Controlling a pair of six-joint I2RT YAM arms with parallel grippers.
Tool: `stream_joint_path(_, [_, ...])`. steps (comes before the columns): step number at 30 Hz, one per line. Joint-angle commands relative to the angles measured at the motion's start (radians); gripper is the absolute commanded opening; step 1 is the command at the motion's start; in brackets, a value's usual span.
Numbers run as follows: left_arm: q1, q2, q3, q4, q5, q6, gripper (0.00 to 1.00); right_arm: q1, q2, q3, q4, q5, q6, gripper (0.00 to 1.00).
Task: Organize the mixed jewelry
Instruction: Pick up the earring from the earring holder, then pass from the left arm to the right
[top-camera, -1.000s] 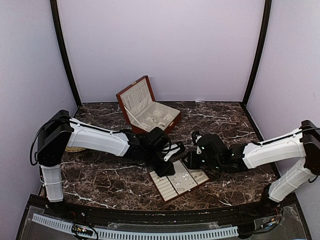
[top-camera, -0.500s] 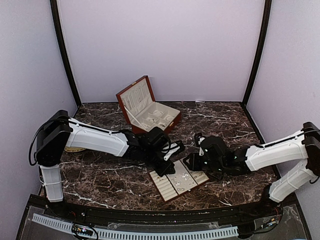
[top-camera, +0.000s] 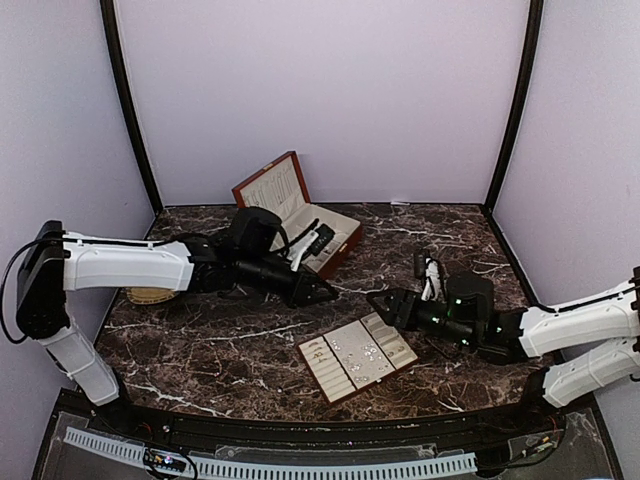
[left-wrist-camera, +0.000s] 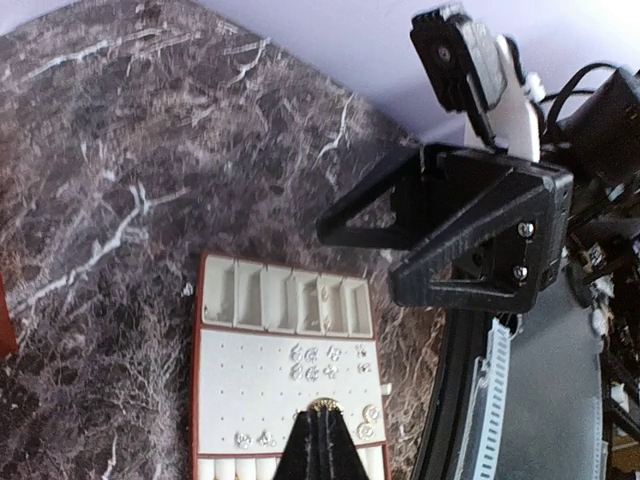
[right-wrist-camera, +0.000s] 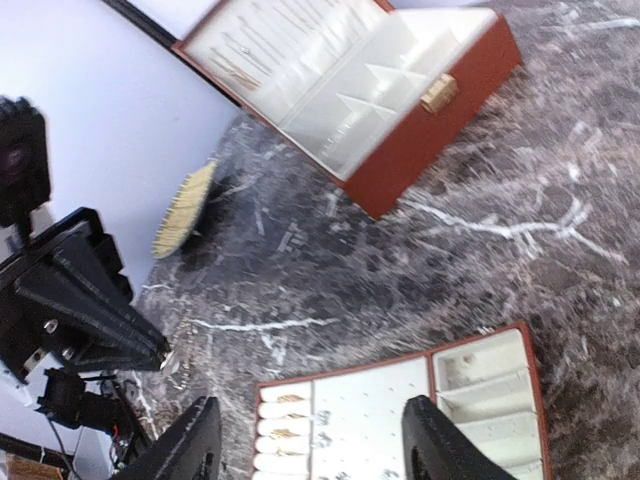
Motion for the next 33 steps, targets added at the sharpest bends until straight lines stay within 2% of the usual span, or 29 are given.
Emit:
stream_joint_path(1, [0.038,-0.111,-0.080,0.245,0.189,-0.056,0.00,-0.004,-0.044,-0.027,0.300,-0.111,0.002,0.69])
stream_joint_path(5, [0.039,-0.168,-0.131,0.341,0.254,-0.034,0.00,0.001,-0.014,0.003,0.430,-0.232,0.011,0.70])
stream_joint_path(9, [0.040,-0.223,-0.215,0.423,0.256,-0.003,0.00,0.014,0.064,0.060,0.473,-0.328,0.035,0.64])
stream_joint_path(16, [0.037,-0.232,-0.248,0.461,0.265,0.015,0.00,0.054,0.165,0.131,0.537,-0.415,0.064,0.54])
stream_joint_path(33, [0.038,-0.216,-0.262,0.504,0.278,-0.020,0.00,0.065,0.203,0.128,0.601,-0.433,0.078,0.27])
